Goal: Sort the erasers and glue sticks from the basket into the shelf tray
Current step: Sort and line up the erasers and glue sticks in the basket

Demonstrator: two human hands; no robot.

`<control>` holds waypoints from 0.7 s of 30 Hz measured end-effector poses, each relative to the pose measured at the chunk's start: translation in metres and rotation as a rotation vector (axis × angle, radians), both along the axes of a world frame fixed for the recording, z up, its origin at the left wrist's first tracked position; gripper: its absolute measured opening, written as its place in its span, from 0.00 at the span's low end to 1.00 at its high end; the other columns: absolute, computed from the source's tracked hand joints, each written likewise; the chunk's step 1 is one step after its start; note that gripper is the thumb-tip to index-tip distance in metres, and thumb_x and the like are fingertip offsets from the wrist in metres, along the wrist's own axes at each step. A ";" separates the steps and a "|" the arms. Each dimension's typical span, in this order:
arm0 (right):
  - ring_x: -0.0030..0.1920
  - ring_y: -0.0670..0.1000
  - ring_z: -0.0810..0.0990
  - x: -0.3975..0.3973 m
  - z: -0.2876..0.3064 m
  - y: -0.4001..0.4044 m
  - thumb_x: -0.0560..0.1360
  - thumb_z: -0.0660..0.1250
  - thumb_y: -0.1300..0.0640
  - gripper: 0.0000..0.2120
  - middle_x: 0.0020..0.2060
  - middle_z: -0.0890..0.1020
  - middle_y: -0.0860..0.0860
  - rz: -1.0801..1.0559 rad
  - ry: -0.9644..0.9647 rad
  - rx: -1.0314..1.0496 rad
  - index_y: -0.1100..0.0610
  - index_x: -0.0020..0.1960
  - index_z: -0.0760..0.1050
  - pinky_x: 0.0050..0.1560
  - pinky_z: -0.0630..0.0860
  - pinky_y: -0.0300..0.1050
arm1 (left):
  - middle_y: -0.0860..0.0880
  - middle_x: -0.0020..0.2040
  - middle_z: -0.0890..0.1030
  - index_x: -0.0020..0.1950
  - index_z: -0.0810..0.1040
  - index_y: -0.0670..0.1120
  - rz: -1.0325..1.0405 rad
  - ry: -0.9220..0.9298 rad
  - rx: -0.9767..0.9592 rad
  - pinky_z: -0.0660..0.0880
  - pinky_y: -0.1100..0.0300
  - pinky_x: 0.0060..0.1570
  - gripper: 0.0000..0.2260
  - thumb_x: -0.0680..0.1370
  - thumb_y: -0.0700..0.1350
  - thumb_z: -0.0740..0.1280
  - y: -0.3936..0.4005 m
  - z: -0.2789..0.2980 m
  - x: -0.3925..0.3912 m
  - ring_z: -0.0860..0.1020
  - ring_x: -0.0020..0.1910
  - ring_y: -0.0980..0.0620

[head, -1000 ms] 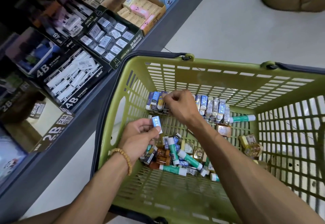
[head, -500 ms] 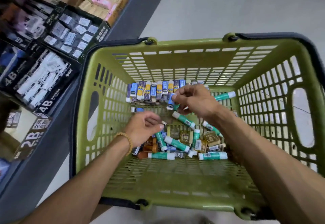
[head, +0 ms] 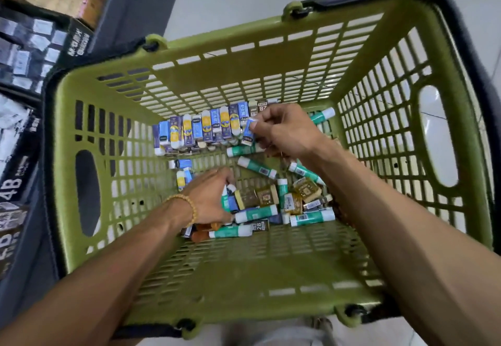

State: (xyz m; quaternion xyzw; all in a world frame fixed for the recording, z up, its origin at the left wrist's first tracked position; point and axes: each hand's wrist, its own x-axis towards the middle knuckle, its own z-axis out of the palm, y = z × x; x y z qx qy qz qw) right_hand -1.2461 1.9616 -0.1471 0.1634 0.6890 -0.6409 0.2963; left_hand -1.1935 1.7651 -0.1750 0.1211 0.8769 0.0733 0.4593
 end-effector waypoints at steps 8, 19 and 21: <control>0.35 0.52 0.77 0.002 -0.004 -0.003 0.78 0.70 0.60 0.05 0.38 0.82 0.58 0.030 0.035 0.061 0.61 0.44 0.78 0.35 0.76 0.47 | 0.49 0.65 0.71 0.64 0.72 0.50 -0.060 -0.047 -0.012 0.70 0.56 0.58 0.31 0.66 0.57 0.78 0.020 -0.003 0.001 0.70 0.63 0.48; 0.35 0.51 0.78 0.002 -0.008 0.004 0.78 0.70 0.60 0.04 0.36 0.80 0.55 0.000 0.053 0.076 0.60 0.45 0.78 0.35 0.77 0.47 | 0.53 0.66 0.74 0.67 0.76 0.54 -0.066 -0.309 0.070 0.73 0.60 0.57 0.26 0.69 0.48 0.76 0.045 -0.002 -0.004 0.76 0.59 0.51; 0.35 0.51 0.78 0.001 -0.007 0.005 0.78 0.70 0.60 0.05 0.36 0.80 0.54 0.002 0.056 0.078 0.59 0.44 0.77 0.35 0.77 0.47 | 0.53 0.64 0.75 0.67 0.76 0.54 -0.036 -0.354 0.088 0.73 0.60 0.55 0.26 0.69 0.51 0.76 0.044 -0.002 -0.003 0.75 0.56 0.52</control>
